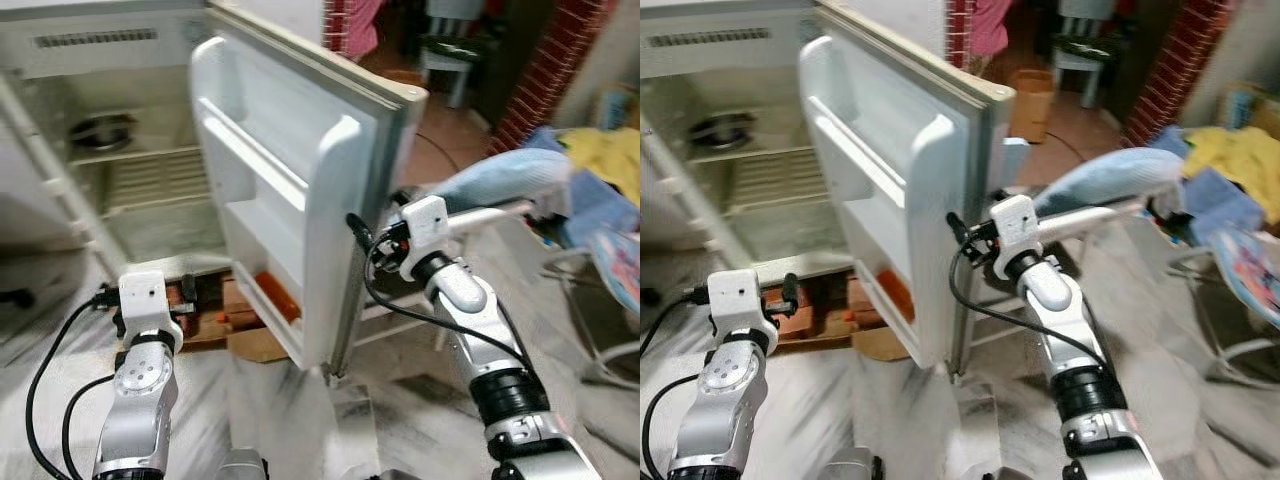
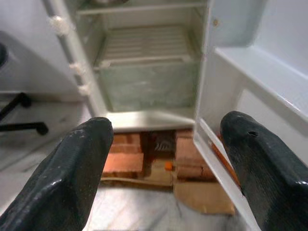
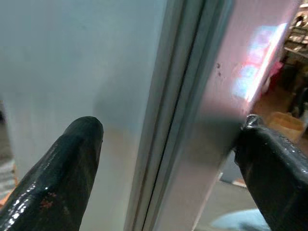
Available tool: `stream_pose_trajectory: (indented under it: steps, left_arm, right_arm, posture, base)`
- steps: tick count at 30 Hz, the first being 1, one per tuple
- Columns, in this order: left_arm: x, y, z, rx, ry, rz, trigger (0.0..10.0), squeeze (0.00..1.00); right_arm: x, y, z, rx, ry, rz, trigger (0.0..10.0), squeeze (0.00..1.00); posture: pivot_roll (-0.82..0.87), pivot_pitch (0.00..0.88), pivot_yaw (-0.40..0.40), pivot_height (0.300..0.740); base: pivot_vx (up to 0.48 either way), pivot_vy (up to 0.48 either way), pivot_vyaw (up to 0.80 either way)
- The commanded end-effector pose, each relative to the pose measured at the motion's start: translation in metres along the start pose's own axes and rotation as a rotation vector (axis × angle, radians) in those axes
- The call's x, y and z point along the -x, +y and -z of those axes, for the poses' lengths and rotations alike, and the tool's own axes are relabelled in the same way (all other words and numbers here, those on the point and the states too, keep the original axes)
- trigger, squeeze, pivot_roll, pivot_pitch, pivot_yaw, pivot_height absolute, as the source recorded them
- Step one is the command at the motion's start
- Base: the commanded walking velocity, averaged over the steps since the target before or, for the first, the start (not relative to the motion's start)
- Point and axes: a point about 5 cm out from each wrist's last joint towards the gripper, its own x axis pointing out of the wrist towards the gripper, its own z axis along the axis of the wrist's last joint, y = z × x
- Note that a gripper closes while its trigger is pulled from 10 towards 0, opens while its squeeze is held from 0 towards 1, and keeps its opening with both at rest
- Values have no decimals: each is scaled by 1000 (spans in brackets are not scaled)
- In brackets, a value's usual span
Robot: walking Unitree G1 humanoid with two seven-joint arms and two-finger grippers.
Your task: Restocking fridge
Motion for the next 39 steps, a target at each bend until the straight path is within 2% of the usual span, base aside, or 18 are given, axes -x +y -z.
stream_pose_trajectory:
  steps: [1,4,5,8,11,12,15,17,21,22,23,27,30,34,36,37,38,39]
  left_arm:
    - [0,-17,-4,-13,-4,108,10000,0]
    - [-1,-22,-2,-39,19,166,10000,0]
    - [0,-25,-1,-45,27,194,10000,0]
    - [2,-29,-1,-61,41,248,10000,0]
    - [4,-31,1,-68,53,282,10000,0]
    - [5,-32,2,-73,57,298,10000,0]
    - [7,-34,3,-80,57,310,10000,0]
    - [8,-36,3,-93,55,330,10000,0]
    - [8,-36,1,-93,57,334,10000,0]
    - [8,-36,1,-97,56,341,10000,0]
    - [9,-37,0,-105,52,345,10000,0]
    - [12,-37,-4,-131,30,336,10000,0]
    - [14,-34,-6,-136,15,294,10000,0]
    - [13,-17,-15,-100,-23,155,10000,0]
    - [13,-16,-15,-94,-24,146,10000,0]
    - [12,-10,-18,-77,-42,91,10000,0]
    - [12,-10,-18,-77,-42,91,10000,0]
    - [11,-2,-19,-50,-47,24,10000,0]
  right_arm:
    - [-11,1,-9,24,-21,-22,10000,0]
    - [-18,-1,-13,-2,-29,-8,10000,0]
    - [-21,-1,-16,-39,-36,-15,10000,0]
    - [-21,19,-28,-180,-92,-221,10000,0]
    - [-14,37,-42,-305,-149,-417,10000,0]
    - [-4,47,-47,-334,-163,-546,10000,0]
    - [4,51,-46,-332,-147,-617,10000,0]
    - [9,45,-37,-327,-119,-613,10000,0]
    - [9,28,-29,-273,-87,-475,10000,0]
    - [9,17,-26,-229,-82,-372,10000,0]
    - [10,13,-26,-209,-89,-321,10000,0]
    - [15,4,-22,-191,-85,-189,10000,0]
    - [18,4,-18,-210,-87,-135,10000,0]
    - [19,21,-7,-243,-58,-94,10000,0]
    - [19,22,-7,-252,-55,-85,10000,0]
    - [16,25,-6,-219,-52,-64,10000,0]
    - [16,25,-6,-219,-52,-64,10000,0]
    - [13,24,-7,-214,-52,-28,10000,0]
  posture:
    - [67,0,-38,740]
    - [73,0,-39,740]
    - [80,0,-41,740]
    - [87,0,-40,740]
    - [86,0,-39,740]
    - [81,0,-36,740]
    - [76,0,-31,740]
    - [75,0,-31,740]
    - [71,0,-30,740]
    - [66,0,-29,740]
    - [61,0,-29,740]
    - [61,0,-35,740]
    - [62,0,-37,740]
    - [65,0,-41,740]
    - [65,0,-41,740]
    - [68,0,-46,740]
    - [68,0,-46,740]
    - [74,0,-52,740]
  base:
    - [0,0,700]
    - [0,0,233]
    - [0,0,0]
    - [0,0,0]
    - [0,0,0]
    - [0,0,0]
    - [0,0,0]
    - [0,0,0]
    - [0,0,0]
    - [0,0,0]
    - [0,0,0]
    - [0,0,0]
    - [0,0,0]
    - [0,0,0]
    - [0,0,0]
    - [0,0,0]
    - [0,0,0]
    - [0,0,0]
